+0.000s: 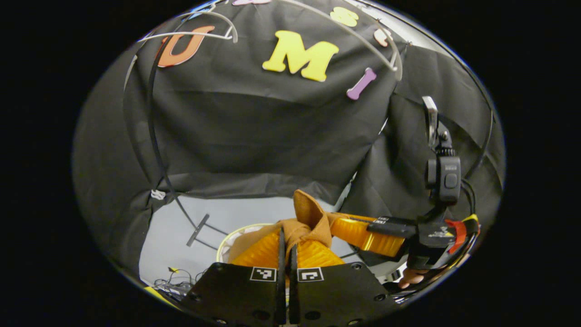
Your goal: Grasp the clothes on the hanger with both hands and then place them into the laundry hamper below.
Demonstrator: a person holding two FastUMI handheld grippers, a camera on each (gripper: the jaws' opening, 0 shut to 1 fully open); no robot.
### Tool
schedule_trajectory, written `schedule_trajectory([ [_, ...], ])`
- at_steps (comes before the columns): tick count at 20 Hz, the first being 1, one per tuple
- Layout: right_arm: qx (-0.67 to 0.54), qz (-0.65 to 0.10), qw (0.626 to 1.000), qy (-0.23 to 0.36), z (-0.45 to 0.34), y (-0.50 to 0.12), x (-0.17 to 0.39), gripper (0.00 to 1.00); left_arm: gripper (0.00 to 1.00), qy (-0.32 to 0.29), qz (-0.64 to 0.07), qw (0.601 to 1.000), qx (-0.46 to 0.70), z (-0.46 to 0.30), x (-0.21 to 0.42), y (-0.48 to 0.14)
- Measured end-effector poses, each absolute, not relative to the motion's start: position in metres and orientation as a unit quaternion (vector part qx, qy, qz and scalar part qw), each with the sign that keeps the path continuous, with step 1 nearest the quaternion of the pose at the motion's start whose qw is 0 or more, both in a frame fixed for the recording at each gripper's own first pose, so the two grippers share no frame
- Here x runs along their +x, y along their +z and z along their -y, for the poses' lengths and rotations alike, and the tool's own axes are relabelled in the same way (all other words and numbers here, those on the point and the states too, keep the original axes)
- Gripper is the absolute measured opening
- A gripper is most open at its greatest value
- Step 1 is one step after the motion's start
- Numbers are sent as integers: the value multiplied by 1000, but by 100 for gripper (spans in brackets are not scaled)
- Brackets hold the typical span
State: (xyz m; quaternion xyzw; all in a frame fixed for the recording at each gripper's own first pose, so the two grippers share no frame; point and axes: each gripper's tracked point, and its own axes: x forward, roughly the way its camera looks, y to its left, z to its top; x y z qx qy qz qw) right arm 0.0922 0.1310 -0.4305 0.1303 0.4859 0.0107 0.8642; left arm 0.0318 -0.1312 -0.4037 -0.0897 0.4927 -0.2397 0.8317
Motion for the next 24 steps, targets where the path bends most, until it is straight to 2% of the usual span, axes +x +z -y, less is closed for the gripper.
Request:
schedule_trajectory([
  [2, 136, -499, 856, -2, -133, -440, 88, 4, 3, -237, -525, 815, -61, 124, 12, -417],
  [5, 124, -524, 843, -21, -128, -455, 73, 5, 3, -229, -574, 785, -44, 120, -3, -441],
  [6, 121, -530, 839, -31, -126, -459, 67, 10, 3, -229, -577, 782, -53, 120, 0, -441],
  [7, 126, -531, 837, -36, -124, -463, 61, 12, 12, -225, -579, 781, -62, 126, 7, -448],
  [8, 130, -534, 834, -44, -117, -466, 52, 21, 17, -221, -581, 780, -70, 127, 12, -447],
  [9, 133, -537, 832, -50, -111, -465, 42, 27, 26, -213, -584, 779, -74, 123, 13, -450],
  [10, 133, -538, 830, -58, -105, -465, 34, 36, 26, -205, -587, 779, -81, 118, 11, -448],
  [11, 130, -538, 831, -64, -98, -463, 29, 40, 14, -193, -588, 781, -85, 111, 4, -451],
  [13, 126, -528, 837, -70, -88, -450, 22, 51, 46, -176, -592, 781, -95, 98, -8, -446],
  [14, 119, -521, 842, -69, -83, -440, 18, 52, 62, -168, -593, 782, -95, 93, -14, -444],
  [16, 99, -498, 859, -67, -69, -415, 9, 67, 94, -145, -589, 790, -87, 76, -27, -431],
  [17, 87, -481, 870, -64, -61, -398, 6, 64, 100, -133, -583, 797, -84, 72, -33, -422],
  [18, 77, -461, 882, -61, -53, -380, 2, 64, 82, -121, -576, 804, -83, 67, -40, -414],
  [19, 68, -439, 894, -58, -43, -358, -3, 64, 91, -110, -565, 813, -84, 66, -45, -401],
  [20, 61, -415, 906, -56, -33, -335, -8, 64, 92, -101, -551, 824, -84, 65, -49, -386],
  [21, 55, -389, 918, -52, -21, -310, -12, 64, 100, -92, -534, 836, -84, 66, -50, -369],
  [22, 47, -362, 930, -48, -11, -285, -19, 66, 84, -84, -516, 848, -84, 67, -52, -348],
  [23, 39, -337, 939, -46, 0, -261, -26, 70, 93, -75, -496, 861, -84, 69, -54, -323],
  [24, 32, -311, 949, -44, 12, -240, -38, 80, 93, -68, -473, 875, -84, 70, -54, -299],
])
